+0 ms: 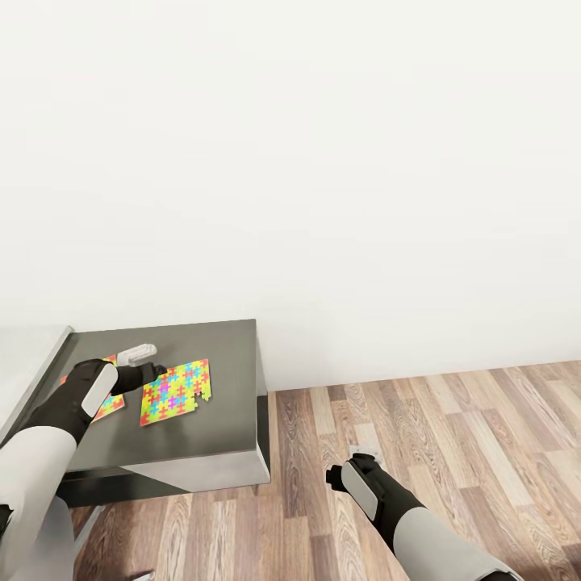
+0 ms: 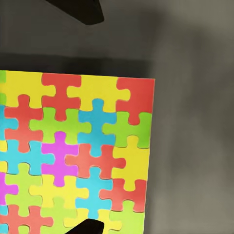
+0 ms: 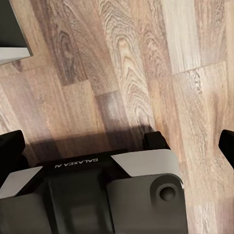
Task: Put all the toys in the child's room - the three board games (two on the bed and one on the table), the two jigsaw puzzles on the table, and the tennis ball on the table - inside the toy box on the table in the child's room.
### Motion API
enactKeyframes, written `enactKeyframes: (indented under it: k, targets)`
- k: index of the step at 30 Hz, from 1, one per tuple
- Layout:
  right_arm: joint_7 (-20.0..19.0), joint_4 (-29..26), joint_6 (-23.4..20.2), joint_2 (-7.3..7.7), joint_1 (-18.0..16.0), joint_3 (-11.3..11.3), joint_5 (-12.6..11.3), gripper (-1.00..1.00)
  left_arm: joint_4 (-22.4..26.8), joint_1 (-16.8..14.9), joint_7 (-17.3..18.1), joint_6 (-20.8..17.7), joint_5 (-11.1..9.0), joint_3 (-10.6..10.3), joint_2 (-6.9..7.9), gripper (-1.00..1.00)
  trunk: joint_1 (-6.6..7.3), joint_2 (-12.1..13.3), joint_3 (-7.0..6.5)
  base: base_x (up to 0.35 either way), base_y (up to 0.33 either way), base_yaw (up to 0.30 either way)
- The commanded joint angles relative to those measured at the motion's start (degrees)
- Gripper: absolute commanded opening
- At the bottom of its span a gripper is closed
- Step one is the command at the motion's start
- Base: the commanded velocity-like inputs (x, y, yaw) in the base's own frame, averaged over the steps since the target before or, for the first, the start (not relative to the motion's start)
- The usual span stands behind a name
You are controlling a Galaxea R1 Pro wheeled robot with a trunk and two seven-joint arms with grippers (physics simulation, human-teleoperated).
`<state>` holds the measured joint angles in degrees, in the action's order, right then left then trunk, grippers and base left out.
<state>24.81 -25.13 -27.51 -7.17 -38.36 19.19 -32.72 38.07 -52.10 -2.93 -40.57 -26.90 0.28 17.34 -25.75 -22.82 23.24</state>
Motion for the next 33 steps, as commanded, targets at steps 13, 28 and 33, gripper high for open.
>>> enactKeyframes:
  k: [13,28,33]
  targets:
    - [0.5,-0.1,-0.2,0.05,0.0,0.5,-0.7,1.0,-0.3,0.0,0.2,-0.5,-0.9,0.1,-0.02,1.0,-0.03,-0.1,0.18,0.0,0.0,0.0]
    - [0.5,0.0,-0.4,0.0,0.0,0.5,-0.7,1.0,-0.4,0.0,0.4,-0.5,-1.1,0.2,-0.02,1.0,-0.03,-0.1,1.12,0.0,0.0,0.0]
    - [0.5,-0.1,-0.3,-0.07,0.0,0.6,-0.7,1.0,-0.4,0.0,0.4,-0.5,-1.1,0.2,-0.02,1.0,-0.03,-0.1,1.22,0.0,0.0,0.0]
